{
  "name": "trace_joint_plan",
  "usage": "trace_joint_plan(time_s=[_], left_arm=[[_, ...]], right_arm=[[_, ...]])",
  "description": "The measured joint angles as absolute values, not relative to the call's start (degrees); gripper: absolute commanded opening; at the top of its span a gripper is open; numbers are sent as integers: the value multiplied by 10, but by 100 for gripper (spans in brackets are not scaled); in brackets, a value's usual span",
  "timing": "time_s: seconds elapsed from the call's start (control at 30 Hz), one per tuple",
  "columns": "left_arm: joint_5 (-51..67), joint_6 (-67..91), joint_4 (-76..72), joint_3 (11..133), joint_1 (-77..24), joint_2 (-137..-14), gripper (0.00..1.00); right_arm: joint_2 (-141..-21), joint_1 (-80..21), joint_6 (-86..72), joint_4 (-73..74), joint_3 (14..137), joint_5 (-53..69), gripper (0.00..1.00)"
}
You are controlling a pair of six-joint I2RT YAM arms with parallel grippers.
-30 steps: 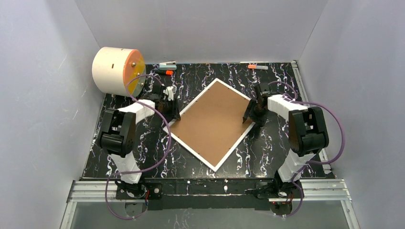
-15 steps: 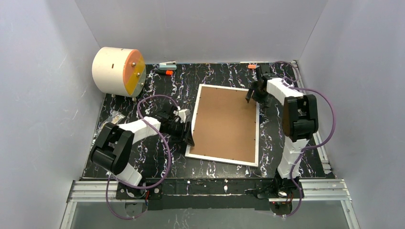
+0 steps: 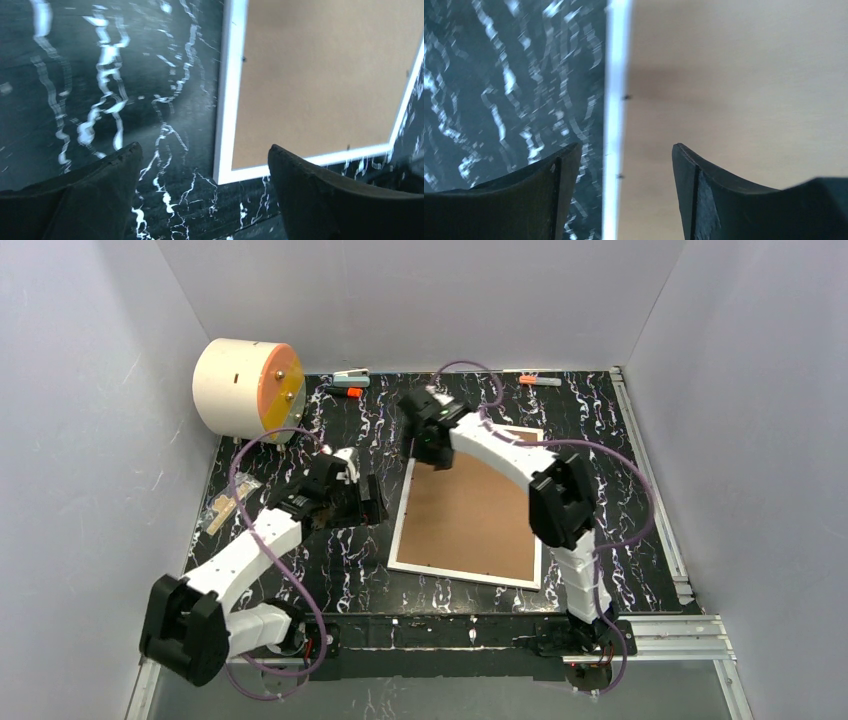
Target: Put the photo into the frame
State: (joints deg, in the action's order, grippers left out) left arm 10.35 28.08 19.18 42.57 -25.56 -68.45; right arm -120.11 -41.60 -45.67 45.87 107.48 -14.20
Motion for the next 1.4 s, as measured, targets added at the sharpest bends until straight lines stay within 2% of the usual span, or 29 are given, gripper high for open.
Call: trace_joint_plan(time_s=[0.13,0.3,0.5,0.6,0.83,1.17,1.4], left_arm=[[-16,295,235,426,-252,-618,98],[-135,299,288,432,-246,-585,98],[-161,303,310,432,-244,-583,91],[-156,305,304,428,-244,-575,89],[-99,309,281,401,-244,-569,88],[-8,337,246,358,-244,-578,87],[86,352,190,347,-244,-613,90]], right_arm=[[-1278,-485,-499,489,1160,-137,72],[-1363,-507,-524,539,1241,-150,63],[-1391,-507,-527,574,1265,-166,52],[-1396,-507,-525,587,1272,-172,46],[-1413,-513,-519,614,1295,-188,42],[-1429,-528,-511,633,1320,-230,2],[-1405,-528,-515,607,1284,-214,1]])
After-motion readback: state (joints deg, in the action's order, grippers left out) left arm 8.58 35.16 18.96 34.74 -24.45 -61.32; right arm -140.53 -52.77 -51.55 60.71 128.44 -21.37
